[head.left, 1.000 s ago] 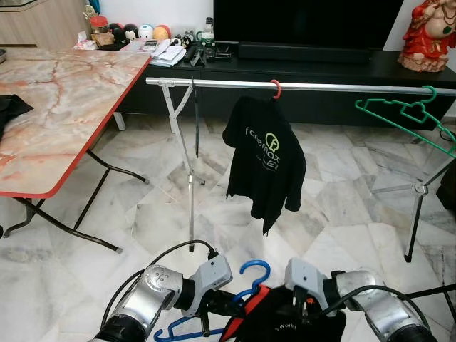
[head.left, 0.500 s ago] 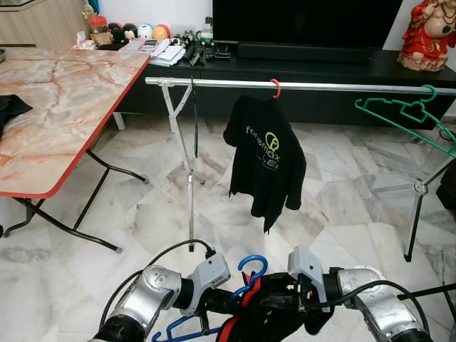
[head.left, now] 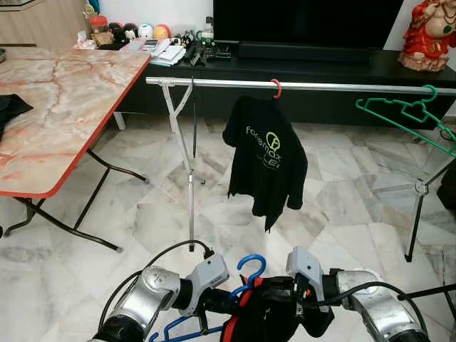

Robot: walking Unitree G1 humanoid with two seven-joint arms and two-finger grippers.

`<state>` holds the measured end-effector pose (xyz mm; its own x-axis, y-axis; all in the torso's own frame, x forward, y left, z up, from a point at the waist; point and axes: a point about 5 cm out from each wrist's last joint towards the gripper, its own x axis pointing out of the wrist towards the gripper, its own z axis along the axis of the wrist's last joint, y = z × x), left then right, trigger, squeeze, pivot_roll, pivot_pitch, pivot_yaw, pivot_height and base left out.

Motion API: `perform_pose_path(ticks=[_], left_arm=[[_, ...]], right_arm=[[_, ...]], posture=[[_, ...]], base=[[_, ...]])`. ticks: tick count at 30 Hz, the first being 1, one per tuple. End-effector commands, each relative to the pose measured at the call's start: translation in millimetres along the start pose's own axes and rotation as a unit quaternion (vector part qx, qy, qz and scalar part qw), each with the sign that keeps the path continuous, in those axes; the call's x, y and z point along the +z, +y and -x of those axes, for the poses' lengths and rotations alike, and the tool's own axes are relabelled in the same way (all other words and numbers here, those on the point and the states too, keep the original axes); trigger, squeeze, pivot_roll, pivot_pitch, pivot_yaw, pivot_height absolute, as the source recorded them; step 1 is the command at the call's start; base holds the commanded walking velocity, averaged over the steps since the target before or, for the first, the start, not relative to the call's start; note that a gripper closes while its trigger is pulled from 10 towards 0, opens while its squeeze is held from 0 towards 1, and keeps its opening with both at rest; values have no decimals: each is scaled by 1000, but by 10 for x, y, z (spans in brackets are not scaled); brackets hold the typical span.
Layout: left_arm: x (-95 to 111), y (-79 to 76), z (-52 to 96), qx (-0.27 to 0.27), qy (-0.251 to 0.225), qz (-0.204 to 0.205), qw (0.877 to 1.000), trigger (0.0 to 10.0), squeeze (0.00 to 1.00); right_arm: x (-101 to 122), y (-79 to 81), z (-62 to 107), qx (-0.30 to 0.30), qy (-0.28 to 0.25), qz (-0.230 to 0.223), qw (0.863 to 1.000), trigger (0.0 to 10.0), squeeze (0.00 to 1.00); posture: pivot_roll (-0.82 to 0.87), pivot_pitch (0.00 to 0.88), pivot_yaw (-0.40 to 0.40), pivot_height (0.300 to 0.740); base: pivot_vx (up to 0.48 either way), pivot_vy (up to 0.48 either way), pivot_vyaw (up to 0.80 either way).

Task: Hang hanger

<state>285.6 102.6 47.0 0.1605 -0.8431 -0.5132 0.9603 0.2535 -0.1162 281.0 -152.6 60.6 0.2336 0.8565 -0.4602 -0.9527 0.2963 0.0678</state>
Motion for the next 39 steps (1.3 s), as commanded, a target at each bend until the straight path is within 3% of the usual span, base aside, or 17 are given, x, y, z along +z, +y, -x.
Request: perform_pose_path(ticks=[1,4,15,24,28,31,35,37,39], left_arm=[[-2,-8,-6,-3,-4,-1,1000,0,0],[-17,-8,6,-2,0,-3,1000,0,0],[-198,71,339,22,32,-2,999,0,0],[-553,22,493,42,102,11,994,0,0],[-644,43,581,78,97,33,992,0,0],[-686,52,661,94,81,57,991,0,0],[-764,65,787,114,88,69,987,0,0],[-784,72,902,124,61,93,986,0,0],[-770,66,923,120,43,100,987,0,0]], right_arm=[[-78,0,17,-6,24,-1,1000,0,0],[-91,-18,29,-17,29,2,999,0,0],[-303,-177,439,-113,74,-2,991,0,0],[-518,-165,741,-163,98,-27,981,0,0],[-680,-82,786,-163,132,-35,977,0,0],[-833,6,790,-147,186,-25,971,0,0],[-915,48,764,-150,199,-34,968,0,0],[-1001,65,738,-161,224,-28,961,0,0],[-1016,64,719,-167,223,-31,960,0,0]], posture=[[66,130,-41,740],[67,133,-41,740],[69,139,-41,740],[63,141,-36,740],[61,142,-32,740],[61,142,-31,740],[65,140,-30,740],[65,137,-27,740],[67,134,-29,740]], base=[[0,0,0],[0,0,0],[0,0,0],[0,0,0],[0,0,0],[0,0,0],[0,0,0],[0,0,0],[0,0,0]])
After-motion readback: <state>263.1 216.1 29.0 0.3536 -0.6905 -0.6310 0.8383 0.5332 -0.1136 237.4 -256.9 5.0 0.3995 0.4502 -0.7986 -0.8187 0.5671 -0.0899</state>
